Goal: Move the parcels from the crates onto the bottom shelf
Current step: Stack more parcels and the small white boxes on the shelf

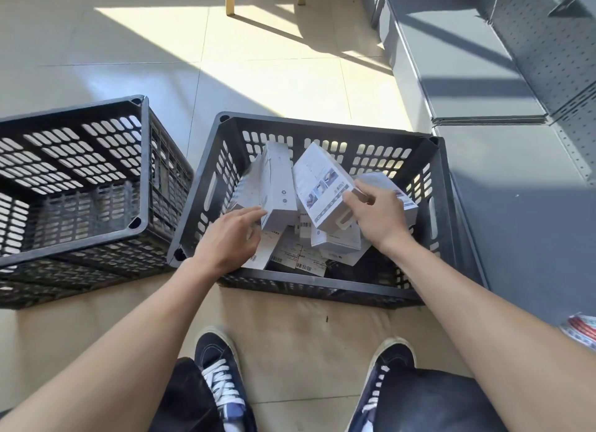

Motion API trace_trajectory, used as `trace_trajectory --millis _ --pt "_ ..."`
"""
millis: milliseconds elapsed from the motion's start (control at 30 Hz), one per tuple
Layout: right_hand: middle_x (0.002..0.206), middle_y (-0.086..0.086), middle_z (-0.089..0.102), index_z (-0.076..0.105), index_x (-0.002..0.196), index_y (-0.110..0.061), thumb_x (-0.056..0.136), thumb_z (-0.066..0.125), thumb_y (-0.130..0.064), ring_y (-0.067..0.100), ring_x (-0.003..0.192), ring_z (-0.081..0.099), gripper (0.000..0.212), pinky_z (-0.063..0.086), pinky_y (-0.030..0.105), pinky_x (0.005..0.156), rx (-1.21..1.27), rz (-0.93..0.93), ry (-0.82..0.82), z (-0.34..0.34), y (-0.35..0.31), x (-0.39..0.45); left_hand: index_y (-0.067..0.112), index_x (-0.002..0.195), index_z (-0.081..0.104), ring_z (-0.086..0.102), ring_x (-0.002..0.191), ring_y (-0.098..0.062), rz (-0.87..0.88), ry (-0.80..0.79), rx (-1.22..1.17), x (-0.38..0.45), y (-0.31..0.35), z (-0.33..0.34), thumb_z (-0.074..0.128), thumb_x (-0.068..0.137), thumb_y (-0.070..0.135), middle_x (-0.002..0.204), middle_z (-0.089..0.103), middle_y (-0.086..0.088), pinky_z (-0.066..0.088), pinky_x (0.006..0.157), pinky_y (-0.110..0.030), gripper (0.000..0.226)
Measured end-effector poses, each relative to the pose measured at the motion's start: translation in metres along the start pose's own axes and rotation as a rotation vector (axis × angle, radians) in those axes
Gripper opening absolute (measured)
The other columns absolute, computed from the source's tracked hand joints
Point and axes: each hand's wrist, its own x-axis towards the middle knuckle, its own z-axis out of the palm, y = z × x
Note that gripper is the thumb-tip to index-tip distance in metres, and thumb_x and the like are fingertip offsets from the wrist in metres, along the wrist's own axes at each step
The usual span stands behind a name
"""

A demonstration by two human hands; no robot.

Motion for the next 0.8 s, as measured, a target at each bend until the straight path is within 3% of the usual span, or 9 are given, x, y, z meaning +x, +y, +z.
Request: trace_trajectory --millis 100,300,400,567,667,800 --pt "0.128 -0.008 0.064 0.057 0.14 -0.02 0.096 0.063 -0.038 0.002 0.098 0.057 0.048 0.041 0.007 0.066 0.001 -0.007 -0.023 0.004 -0.003 -0.003 0.016 0.142 0.058 0.058 0.127 -0.024 -0.097 0.004 -0.087 0.009 0.008 0.004 0.056 0.096 0.015 0.136 0.064 -0.003 0.046 0.105 -0.038 0.046" --pt "0.142 -0.001 0.057 0.055 0.142 -0.017 0.095 0.065 -0.04 0.015 0.128 0.053 0.053 0.044 0.028 0.097 -0.049 0.004 -0.031 0.015 -0.001 -0.002 0.016 0.149 0.048 0.052 0.134 -0.024 -0.42 -0.022 -0.459 0.033 0.029 0.008 0.053 0.097 0.038 0.149 0.053 -0.004 0.041 0.113 -0.047 0.056" --pt "0.141 0.0 0.058 0.054 0.142 -0.018 0.095 0.065 -0.039 0.016 0.125 0.054 0.053 0.047 0.031 0.097 -0.063 0.024 -0.038 0.022 0.001 0.001 0.009 0.142 0.053 0.05 0.135 -0.027 -0.518 0.003 -0.591 0.048 0.039 0.008 0.046 0.095 0.042 0.148 0.054 -0.007 0.037 0.112 -0.043 0.058" --pt "0.138 0.002 0.059 0.051 0.143 -0.025 0.093 0.064 -0.042 0.02 0.121 0.058 0.054 0.051 0.043 0.1 -0.087 0.069 -0.071 0.028 0.006 0.003 0.016 0.148 0.046 0.045 0.138 -0.023 -0.626 0.067 -0.698 0.066 0.041 0.012 0.05 0.104 0.037 0.153 0.047 -0.005 0.036 0.115 -0.043 0.05" --pt "0.14 0.002 0.057 0.048 0.146 -0.025 0.094 0.063 -0.039 0.02 0.124 0.055 0.056 0.049 0.038 0.099 -0.094 0.077 -0.08 0.03 0.005 0.006 0.021 0.151 0.041 0.044 0.138 -0.022 -0.639 0.063 -0.73 0.07 0.041 0.015 0.053 0.102 0.032 0.155 0.044 0.0 0.036 0.116 -0.046 0.051" --pt "0.134 -0.006 0.061 0.047 0.146 -0.032 0.095 0.059 -0.032 0.019 0.118 0.059 0.052 0.053 0.042 0.097 -0.024 0.126 -0.132 0.033 0.005 0.008 0.022 0.141 0.047 0.058 0.119 -0.022 -0.677 0.003 -0.799 0.073 0.044 0.025 0.05 0.099 0.037 0.138 0.059 0.003 0.047 0.105 -0.046 0.044"
